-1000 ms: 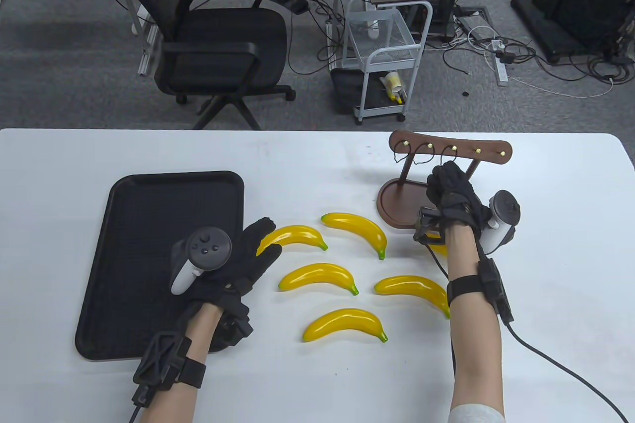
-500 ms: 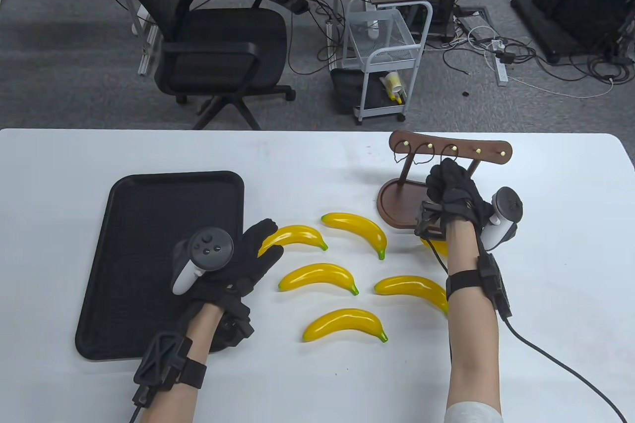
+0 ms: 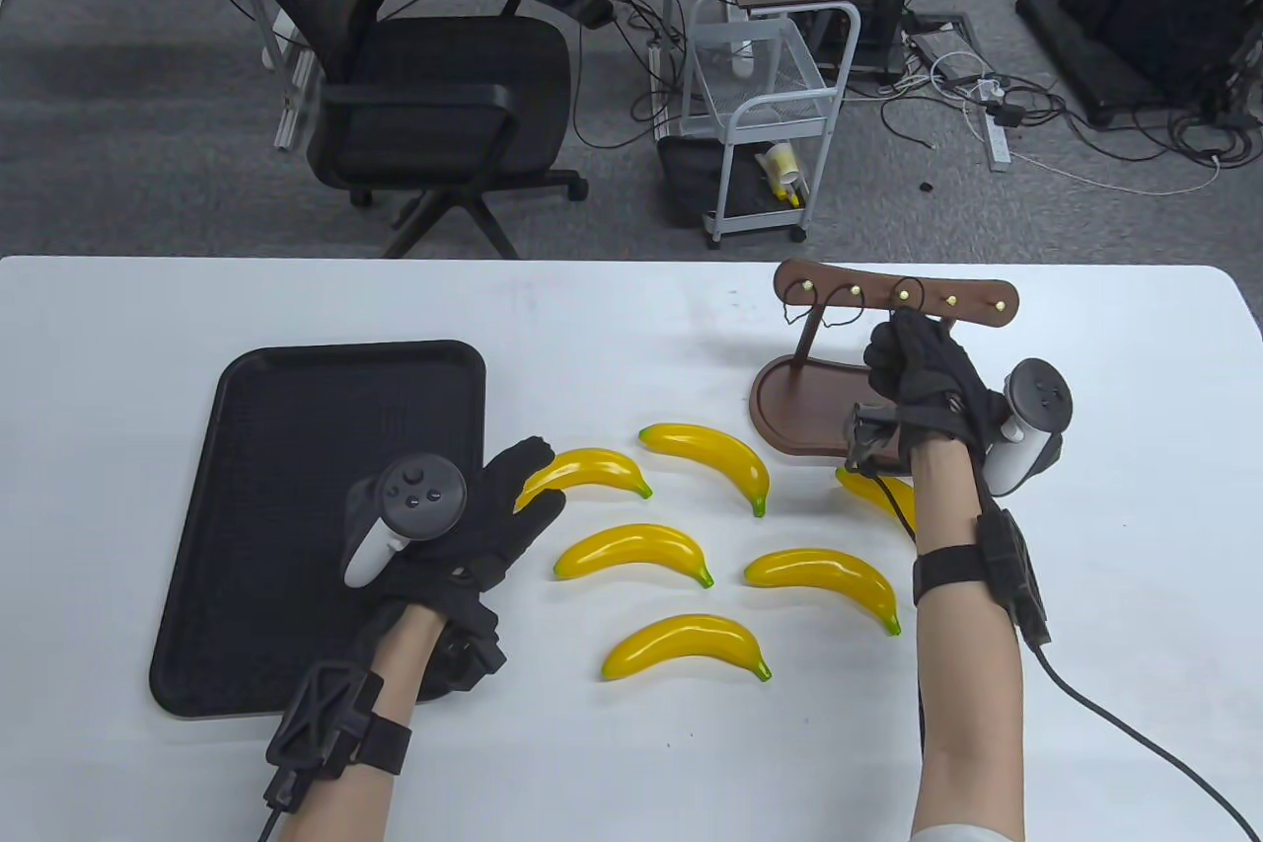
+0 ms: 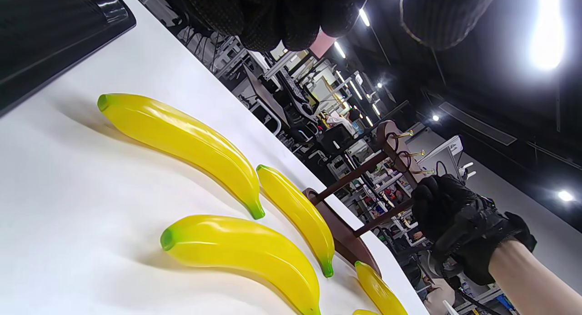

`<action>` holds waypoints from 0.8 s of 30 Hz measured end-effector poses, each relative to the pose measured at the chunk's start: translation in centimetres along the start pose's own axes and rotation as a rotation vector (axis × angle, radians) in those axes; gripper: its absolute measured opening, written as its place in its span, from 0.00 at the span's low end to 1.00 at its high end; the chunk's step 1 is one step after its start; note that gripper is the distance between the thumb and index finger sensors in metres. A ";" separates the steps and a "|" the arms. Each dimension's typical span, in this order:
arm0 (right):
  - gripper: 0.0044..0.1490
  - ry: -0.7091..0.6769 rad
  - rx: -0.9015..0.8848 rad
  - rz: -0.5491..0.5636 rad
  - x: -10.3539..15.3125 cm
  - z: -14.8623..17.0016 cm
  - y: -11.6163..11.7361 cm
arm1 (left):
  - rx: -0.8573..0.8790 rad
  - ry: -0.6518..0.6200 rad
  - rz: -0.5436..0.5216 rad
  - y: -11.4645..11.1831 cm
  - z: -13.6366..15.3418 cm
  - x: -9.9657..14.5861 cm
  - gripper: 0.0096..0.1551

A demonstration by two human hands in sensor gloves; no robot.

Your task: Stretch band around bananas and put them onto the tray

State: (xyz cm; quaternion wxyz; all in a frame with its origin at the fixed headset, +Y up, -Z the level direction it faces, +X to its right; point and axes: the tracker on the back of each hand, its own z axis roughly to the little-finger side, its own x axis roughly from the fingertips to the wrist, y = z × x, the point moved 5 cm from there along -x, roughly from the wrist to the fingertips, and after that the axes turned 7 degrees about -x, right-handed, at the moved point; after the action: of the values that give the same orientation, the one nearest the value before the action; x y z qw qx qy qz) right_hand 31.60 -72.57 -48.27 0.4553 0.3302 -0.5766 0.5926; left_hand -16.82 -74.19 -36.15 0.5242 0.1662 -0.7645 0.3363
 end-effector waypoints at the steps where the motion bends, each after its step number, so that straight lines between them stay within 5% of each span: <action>1: 0.23 -0.009 0.007 -0.011 0.3 -0.3 0.0 | -0.006 -0.001 0.001 0.0 -0.1 0.0 0.41; 12: 0.23 -0.088 0.062 -0.149 3.1 -1.9 1.3 | -0.011 -0.001 0.000 -0.1 -0.1 0.0 0.42; 24: 0.23 -0.156 0.104 -0.376 8.0 -1.5 6.0 | -0.028 0.011 -0.002 -0.3 -0.1 0.1 0.42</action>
State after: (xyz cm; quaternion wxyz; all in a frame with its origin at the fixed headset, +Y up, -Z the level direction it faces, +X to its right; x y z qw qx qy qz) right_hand 23.33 -69.36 -43.45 0.4941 0.5000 -0.5069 0.4989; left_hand -16.63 -74.36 -35.94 0.5309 0.1577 -0.7662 0.3259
